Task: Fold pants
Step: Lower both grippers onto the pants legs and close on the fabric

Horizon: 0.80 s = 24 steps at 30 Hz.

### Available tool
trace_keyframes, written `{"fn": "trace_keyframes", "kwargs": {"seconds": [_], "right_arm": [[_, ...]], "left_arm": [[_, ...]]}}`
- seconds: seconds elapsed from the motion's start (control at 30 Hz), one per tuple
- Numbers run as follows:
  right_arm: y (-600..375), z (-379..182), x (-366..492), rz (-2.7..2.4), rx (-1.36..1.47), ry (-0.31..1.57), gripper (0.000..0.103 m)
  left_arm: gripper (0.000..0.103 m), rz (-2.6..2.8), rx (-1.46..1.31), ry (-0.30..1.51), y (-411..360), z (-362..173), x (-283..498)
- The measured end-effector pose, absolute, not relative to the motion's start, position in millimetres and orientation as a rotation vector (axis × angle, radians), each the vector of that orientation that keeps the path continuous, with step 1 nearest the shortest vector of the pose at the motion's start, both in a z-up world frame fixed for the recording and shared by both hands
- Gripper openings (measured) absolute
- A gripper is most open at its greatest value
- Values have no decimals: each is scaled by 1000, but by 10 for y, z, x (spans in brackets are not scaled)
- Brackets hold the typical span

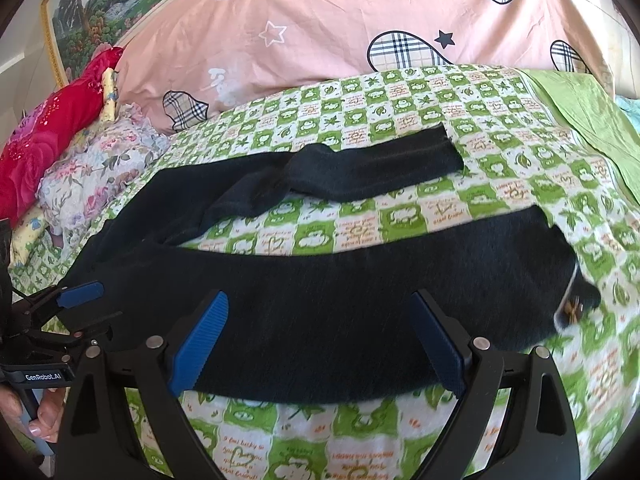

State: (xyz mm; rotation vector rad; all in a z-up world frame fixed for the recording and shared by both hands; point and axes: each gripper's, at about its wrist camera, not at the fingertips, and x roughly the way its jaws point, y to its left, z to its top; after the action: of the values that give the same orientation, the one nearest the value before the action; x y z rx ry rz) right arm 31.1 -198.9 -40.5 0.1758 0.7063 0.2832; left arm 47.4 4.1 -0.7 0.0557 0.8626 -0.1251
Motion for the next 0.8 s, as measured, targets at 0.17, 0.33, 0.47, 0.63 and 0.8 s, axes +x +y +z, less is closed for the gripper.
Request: {"fn": "trace_keyframes", "kwargs": {"seconds": [0.17, 0.33, 0.47, 0.63, 0.8], "right_arm": [[-2029, -310, 518, 298, 175, 718, 92], [-2069, -238, 751, 309, 167, 731, 92], [-2152, -215, 972, 312, 178, 758, 92], [-2294, -169, 1288, 296, 174, 781, 92], [-2436, -126, 1662, 281, 144, 814, 92]], "left_arm": [[88, -137, 58, 879, 94, 45, 702], [88, -136, 95, 870, 92, 116, 889], [88, -136, 118, 864, 102, 189, 1098], [88, -146, 143, 869, 112, 266, 1417], [88, -171, 170, 896, 108, 317, 1814]]}}
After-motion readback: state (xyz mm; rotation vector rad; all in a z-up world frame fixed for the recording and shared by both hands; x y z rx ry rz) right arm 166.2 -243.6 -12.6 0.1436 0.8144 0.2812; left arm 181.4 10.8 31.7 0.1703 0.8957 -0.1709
